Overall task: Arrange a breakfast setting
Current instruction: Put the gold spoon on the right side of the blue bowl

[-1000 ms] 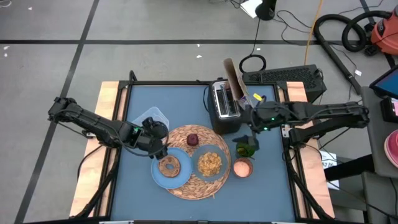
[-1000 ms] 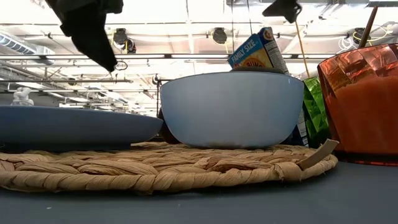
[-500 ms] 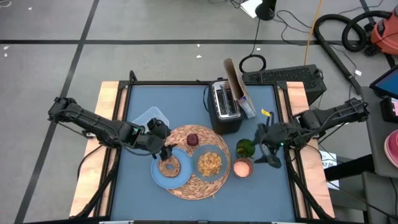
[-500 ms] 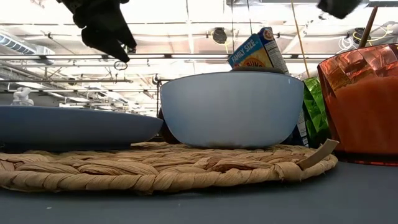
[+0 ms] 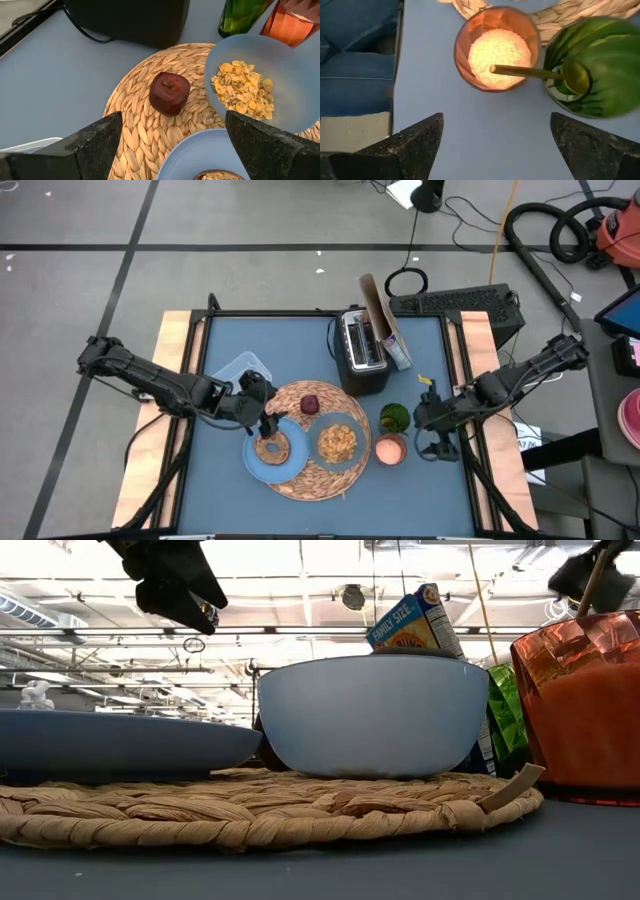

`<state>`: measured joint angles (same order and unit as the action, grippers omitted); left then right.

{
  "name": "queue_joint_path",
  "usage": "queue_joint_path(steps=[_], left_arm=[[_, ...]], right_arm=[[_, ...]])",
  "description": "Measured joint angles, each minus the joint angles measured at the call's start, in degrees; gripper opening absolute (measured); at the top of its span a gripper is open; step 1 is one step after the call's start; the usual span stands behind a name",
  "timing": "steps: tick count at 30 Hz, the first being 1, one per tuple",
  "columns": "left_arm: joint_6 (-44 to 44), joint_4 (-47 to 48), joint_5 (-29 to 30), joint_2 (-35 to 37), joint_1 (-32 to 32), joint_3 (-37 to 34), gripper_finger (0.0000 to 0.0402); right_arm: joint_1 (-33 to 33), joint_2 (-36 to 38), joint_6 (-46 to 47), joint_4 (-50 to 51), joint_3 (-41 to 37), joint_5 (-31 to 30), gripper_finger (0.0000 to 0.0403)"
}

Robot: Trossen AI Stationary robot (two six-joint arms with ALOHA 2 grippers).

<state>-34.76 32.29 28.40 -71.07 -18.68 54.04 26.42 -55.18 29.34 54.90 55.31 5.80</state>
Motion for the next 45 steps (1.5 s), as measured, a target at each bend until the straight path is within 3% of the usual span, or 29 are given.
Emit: queue_joint_path(steps=[6,13,25,45], left_arm=[[0.0,-0.04,0.0,0.0,0.0,0.0,0.0358],[0.0,-0.07,0.0,0.0,0.01,0.0,0.0358],[0.0,-0.09,0.02,0.0,0.02,0.0,0.0358],[0.0,-0.09,0.02,0.0,0.02,0.0,0.0358]], right_arm=[[0.73,-0.02,-4.13,-10.43,-6.89,-4.44,0.0359],[0.71,-0.02,-8.65,-11.9,-8.42,-11.97,0.0359],[0.69,0.0,-13.7,-16.73,-8.43,-13.61,0.0355],[0.69,0.0,-14.01,-16.99,-8.44,-13.45,0.016]])
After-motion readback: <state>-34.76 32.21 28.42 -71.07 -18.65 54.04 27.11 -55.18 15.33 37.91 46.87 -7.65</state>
